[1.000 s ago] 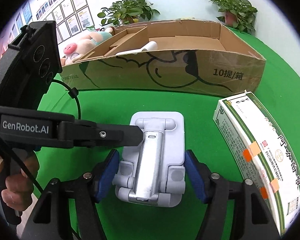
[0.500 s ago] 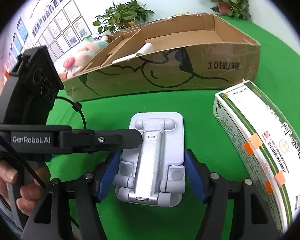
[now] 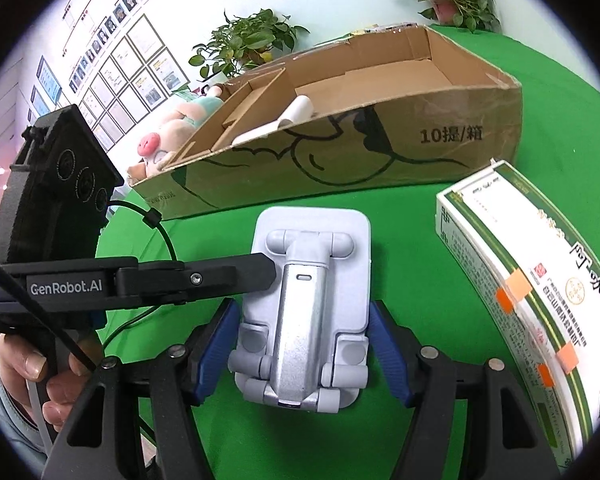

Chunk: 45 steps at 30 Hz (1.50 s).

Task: Organize objects
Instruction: 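Lift the phone stand with the right gripper and carry it over the box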

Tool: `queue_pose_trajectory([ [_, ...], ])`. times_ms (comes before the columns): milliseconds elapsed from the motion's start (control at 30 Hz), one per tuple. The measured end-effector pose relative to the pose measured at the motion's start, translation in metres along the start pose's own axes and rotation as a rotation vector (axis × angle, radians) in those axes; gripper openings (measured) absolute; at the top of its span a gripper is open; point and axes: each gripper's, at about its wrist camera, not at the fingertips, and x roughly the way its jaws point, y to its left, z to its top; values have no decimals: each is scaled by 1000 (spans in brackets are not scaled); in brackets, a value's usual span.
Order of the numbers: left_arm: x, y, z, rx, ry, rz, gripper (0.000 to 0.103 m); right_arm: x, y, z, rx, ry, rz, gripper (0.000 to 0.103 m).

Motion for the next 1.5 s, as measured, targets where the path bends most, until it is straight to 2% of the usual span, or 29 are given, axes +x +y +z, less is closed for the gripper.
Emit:
queue_pose_trajectory([
  [167, -9, -18, 9, 40, -31, 6, 10, -8, 5, 9, -6, -35, 1, 65],
  [200, -26, -12, 14, 45, -37, 3, 10, -11, 6, 11, -12, -45, -3, 65],
  [367, -40, -22, 29, 77, -66, 9, 10, -19, 10, 28, -27, -86, -7, 65],
  [833, -63, -47, 94, 149, -105, 38, 10, -21, 13, 83, -46, -146, -28, 65],
  [1167, -62, -50, 156, 172, -131, 88, 10, -4, 12, 132, -66, -133, -6, 65],
  [1400, -39, -36, 200, 148, -114, 149, 10, 27, 2, 172, -60, -67, 27, 65],
  [1500, -25, -26, 208, 138, -94, 172, 10, 43, -7, 181, -34, -20, 42, 65],
])
